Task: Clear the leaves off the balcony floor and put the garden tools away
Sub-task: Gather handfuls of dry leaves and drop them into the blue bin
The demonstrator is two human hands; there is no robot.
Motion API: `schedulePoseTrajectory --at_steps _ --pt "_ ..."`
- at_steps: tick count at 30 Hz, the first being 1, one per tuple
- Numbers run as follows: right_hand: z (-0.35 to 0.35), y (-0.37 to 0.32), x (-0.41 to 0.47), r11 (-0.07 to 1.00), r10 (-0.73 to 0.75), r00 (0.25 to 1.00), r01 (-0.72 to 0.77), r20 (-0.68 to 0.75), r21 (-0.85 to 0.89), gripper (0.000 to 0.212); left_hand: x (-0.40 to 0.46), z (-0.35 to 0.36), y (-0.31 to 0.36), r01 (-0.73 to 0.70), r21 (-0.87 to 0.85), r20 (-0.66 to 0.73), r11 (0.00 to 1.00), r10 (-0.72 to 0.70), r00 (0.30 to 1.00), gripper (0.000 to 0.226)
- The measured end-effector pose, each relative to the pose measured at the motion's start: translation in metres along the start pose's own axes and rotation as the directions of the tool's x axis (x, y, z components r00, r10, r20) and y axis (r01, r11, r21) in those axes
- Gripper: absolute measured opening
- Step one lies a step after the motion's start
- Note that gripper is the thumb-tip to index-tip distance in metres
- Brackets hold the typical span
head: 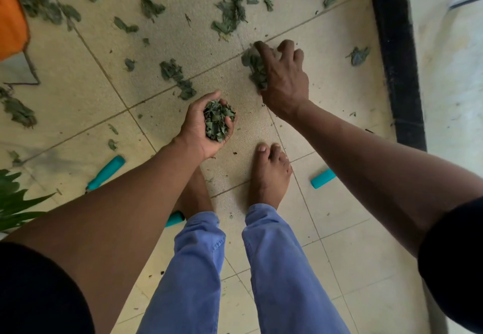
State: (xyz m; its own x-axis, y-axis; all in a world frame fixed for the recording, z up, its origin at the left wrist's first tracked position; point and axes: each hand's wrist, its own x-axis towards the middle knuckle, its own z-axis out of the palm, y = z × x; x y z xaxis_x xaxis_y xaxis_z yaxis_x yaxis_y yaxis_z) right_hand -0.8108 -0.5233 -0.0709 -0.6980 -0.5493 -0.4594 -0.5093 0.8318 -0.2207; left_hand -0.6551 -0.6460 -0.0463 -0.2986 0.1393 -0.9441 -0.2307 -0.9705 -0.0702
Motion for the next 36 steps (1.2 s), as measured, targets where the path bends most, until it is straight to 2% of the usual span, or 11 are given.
schedulePoseTrajectory --at_steps 3,6,14,16,18,20,23,26,30,34,36 --pt "-0.005 -0.003 0.003 0.985 -0.137 0.989 0.141 0.051 -0.102 0.076 0.001 0.0 -0.003 0.0 0.008 0.014 1.0 0.0 1.0 0.025" --pt "-0.004 -0.002 0.002 0.956 -0.238 0.967 0.25 0.093 -0.152 0.061 0.0 0.0 -0.008 0.006 0.004 0.014 1.0 -0.006 1.0 0.025" --pt "0.011 0.018 -0.009 0.942 -0.316 0.947 0.32 0.052 -0.1 0.019 -0.002 0.002 -0.025 0.022 0.0 0.015 1.0 -0.022 1.0 0.027" --pt "0.011 0.024 -0.013 0.965 -0.259 0.965 0.26 0.029 -0.024 0.015 -0.005 0.005 -0.028 0.018 -0.006 0.014 1.0 -0.018 1.0 0.027" --pt "0.002 0.024 -0.021 0.984 -0.123 0.992 0.121 0.007 0.131 0.01 -0.008 0.009 -0.032 0.013 -0.015 0.006 1.0 -0.013 1.0 0.026" --pt "-0.019 0.016 -0.037 0.95 -0.031 0.999 0.042 -0.04 0.31 0.007 -0.015 0.014 -0.035 0.006 -0.033 -0.001 0.999 -0.006 1.0 0.026" --pt "-0.065 -0.01 -0.077 0.845 -0.051 0.99 0.112 -0.131 0.523 0.011 -0.033 0.025 -0.04 -0.009 -0.082 -0.006 0.997 0.009 1.0 0.025" --pt "-0.107 -0.041 -0.121 0.77 -0.144 0.98 0.2 -0.14 0.605 0.014 -0.06 0.039 -0.046 -0.051 -0.1 0.044 0.994 0.055 0.998 0.023" --pt "-0.139 -0.072 -0.156 0.806 -0.267 0.96 0.27 -0.082 0.526 0.02 -0.114 0.061 -0.054 -0.061 -0.116 0.083 0.991 0.071 0.994 0.048" --pt "-0.164 -0.089 -0.174 0.904 -0.322 0.941 0.338 -0.104 0.263 0.026 -0.164 0.079 -0.052 -0.134 -0.198 0.058 0.971 0.148 0.987 0.038" --pt "-0.183 -0.1 -0.181 0.915 -0.319 0.936 0.345 -0.147 0.208 0.036 -0.189 0.092 -0.047 -0.22 -0.25 0.023 0.943 0.233 0.972 0.042"
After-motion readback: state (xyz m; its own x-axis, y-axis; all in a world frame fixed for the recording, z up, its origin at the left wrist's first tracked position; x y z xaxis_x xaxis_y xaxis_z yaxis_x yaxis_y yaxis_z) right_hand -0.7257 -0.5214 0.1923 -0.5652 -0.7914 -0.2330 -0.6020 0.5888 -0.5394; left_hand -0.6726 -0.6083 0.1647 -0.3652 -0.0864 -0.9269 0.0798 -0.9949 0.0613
